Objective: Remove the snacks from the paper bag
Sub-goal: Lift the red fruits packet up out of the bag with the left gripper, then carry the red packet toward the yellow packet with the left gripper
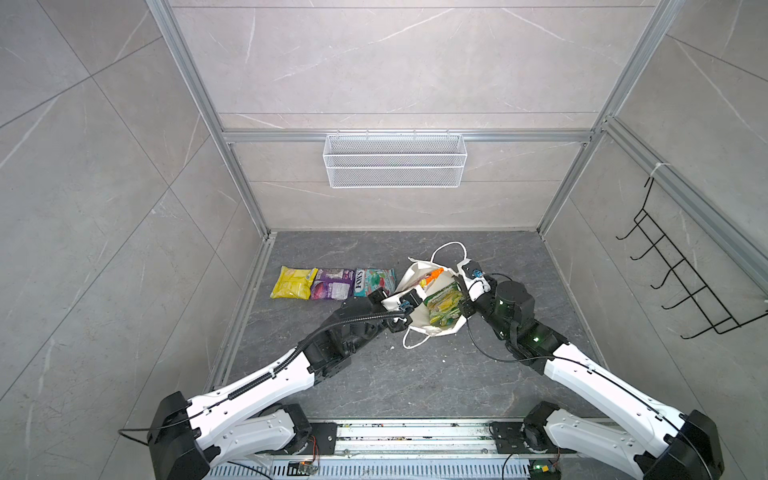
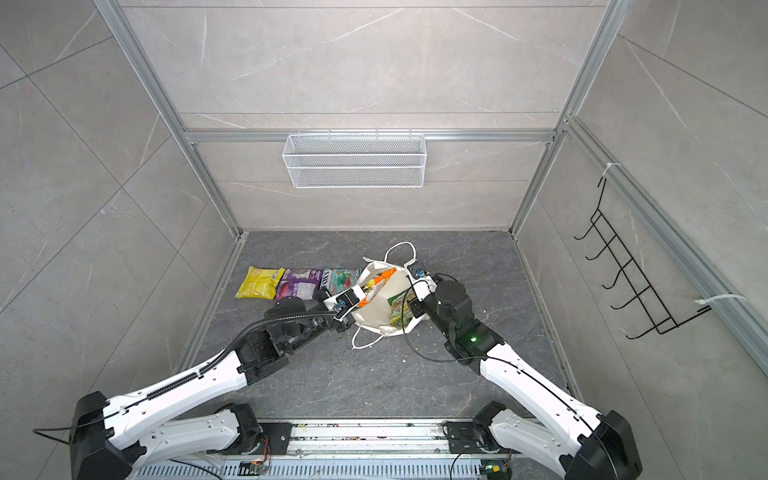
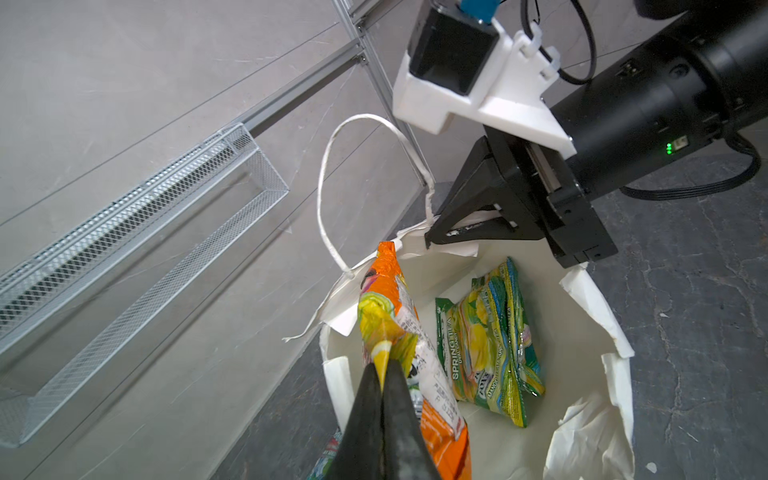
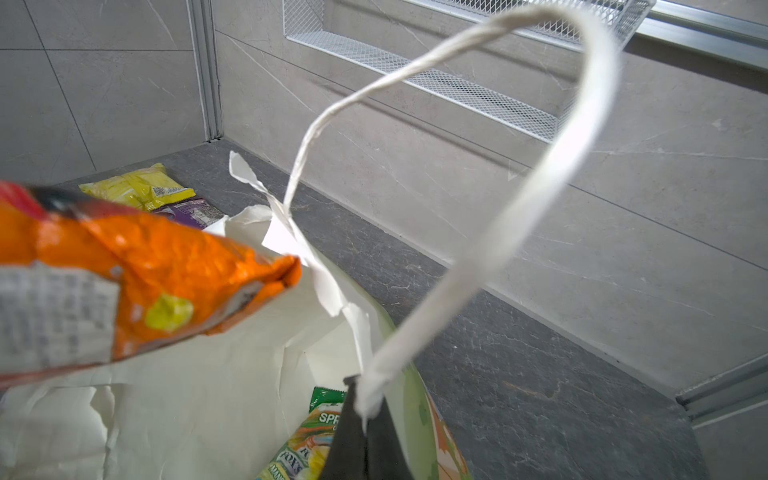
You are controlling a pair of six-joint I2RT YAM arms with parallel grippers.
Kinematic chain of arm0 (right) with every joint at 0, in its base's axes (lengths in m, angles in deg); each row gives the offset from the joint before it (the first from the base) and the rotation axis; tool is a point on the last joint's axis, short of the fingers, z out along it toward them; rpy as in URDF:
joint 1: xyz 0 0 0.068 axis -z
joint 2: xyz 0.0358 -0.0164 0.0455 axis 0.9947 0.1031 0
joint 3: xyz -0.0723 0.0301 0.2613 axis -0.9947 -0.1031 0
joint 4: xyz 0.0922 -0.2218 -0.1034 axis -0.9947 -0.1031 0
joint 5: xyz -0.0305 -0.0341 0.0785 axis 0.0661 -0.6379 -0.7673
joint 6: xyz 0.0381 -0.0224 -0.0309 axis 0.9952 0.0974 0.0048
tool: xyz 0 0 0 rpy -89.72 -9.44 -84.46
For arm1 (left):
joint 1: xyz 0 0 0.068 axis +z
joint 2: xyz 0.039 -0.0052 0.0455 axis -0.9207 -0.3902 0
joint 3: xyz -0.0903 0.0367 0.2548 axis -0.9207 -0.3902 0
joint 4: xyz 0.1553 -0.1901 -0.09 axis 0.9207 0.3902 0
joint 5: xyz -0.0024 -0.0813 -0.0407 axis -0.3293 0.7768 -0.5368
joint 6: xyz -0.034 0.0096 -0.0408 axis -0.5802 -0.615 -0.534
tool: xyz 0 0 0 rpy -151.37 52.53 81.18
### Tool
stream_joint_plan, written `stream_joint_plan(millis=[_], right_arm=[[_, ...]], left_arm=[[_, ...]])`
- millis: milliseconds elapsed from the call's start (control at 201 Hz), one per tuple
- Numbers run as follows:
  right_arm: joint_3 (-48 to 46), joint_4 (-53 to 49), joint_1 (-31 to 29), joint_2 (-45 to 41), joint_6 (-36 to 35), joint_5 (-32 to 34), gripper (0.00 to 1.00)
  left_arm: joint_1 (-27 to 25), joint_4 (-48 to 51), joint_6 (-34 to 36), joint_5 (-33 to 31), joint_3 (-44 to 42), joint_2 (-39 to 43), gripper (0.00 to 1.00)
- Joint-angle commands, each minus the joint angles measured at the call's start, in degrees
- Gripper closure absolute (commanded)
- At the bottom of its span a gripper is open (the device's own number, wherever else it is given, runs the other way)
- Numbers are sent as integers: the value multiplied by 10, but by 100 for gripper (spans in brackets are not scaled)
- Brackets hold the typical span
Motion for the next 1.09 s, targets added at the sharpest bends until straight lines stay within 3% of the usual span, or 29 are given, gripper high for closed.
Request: stream_joint_plan(millis=[0, 105, 279, 413, 612, 736, 936, 1090], right_arm=[[6, 3, 2, -7, 10, 7, 100], [6, 4, 2, -5, 9, 9, 100], [4, 8, 2, -7, 10, 8, 100], [5, 16, 2, 2, 9, 9, 100], [11, 27, 2, 19, 10, 1, 100], [11, 30, 2, 26, 8, 1, 100], [6, 33, 2, 19, 6, -1, 100], [1, 38, 2, 16, 4, 0, 100]], left_arm=[[-2, -28, 13, -29, 13, 57, 100], [-2, -14, 10, -67, 11, 88, 100], [2, 3, 2, -276, 15, 95, 100], [29, 107, -64, -397, 50, 64, 100], [147, 313, -263, -380, 88, 38, 100], [228, 384, -331, -339, 91, 17, 100], [282, 496, -368, -342, 118, -80, 100], [335, 496, -370, -305, 92, -144, 100]])
